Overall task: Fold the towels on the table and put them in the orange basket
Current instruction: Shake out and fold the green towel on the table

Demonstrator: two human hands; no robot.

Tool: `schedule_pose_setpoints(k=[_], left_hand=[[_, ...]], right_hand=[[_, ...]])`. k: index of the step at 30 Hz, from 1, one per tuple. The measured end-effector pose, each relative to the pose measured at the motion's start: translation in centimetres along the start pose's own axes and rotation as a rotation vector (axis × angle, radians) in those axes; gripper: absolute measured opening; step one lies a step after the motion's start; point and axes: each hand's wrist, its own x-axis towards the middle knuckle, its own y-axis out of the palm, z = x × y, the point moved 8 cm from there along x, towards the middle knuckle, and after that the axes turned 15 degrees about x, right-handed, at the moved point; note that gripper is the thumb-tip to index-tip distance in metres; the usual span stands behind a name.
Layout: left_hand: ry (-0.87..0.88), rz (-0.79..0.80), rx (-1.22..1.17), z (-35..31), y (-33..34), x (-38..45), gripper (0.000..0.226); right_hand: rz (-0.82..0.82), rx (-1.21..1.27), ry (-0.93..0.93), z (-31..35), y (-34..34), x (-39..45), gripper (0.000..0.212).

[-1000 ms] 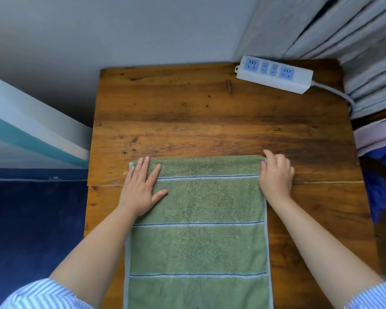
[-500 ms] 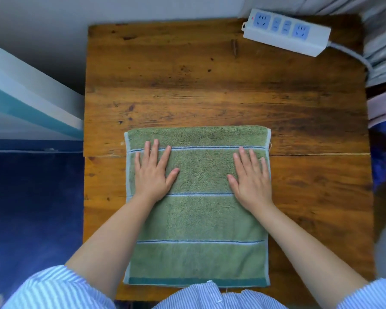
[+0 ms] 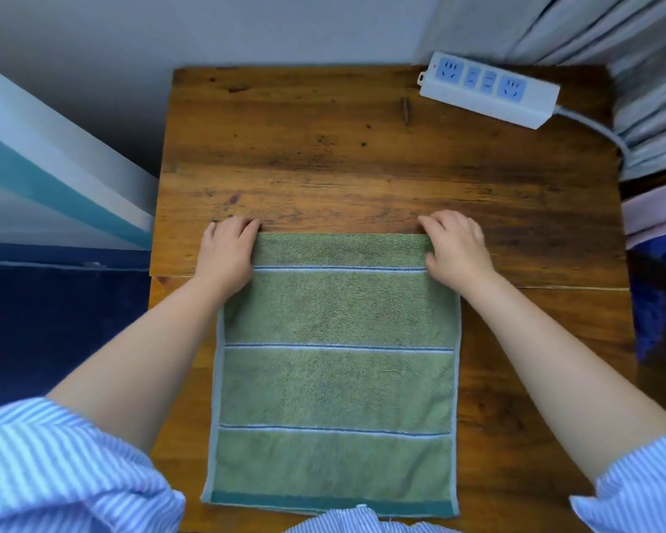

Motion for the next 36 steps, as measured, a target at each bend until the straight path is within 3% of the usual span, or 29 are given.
schedule_pose_setpoints(k=[6, 13, 21, 25, 28, 32, 36], left_hand=[[0.086, 0.139, 0.117, 0.4, -1.0, 1.0, 0.049], [0.142, 0.040, 0.113, 1.3, -3.4, -4.3, 0.025], [0.392, -0.013, 0.340, 1.5, -2.4, -16.2, 0.018], [0.500, -0.058, 0.400, 0.5, -0.7, -22.3, 0.025], [0.540, -0.038, 0.391, -0.4, 1.3, -25.5, 0.025], [0.557, -0.010, 0.404, -0.8, 4.0, -28.4, 0.019], [0.544, 0.010, 0.395, -0.8, 5.7, -29.5, 0.021]], right_hand=[[0.194, -0.018, 0.122, 0.5, -0.8, 0.9, 0.040], [0.117, 0.030, 0.116, 2.0, -2.9, -4.4, 0.019], [0.047, -0.114, -0.007, 4.2, -1.8, -16.6, 0.032], [-0.026, -0.250, -0.130, 4.6, 1.2, -23.0, 0.022], [-0.110, -0.172, -0.192, 4.8, 2.9, -26.9, 0.015], [-0.118, -0.206, -0.223, 5.6, 5.2, -30.7, 0.038], [-0.152, -0.215, -0.248, 5.7, 6.6, -31.6, 0.044]])
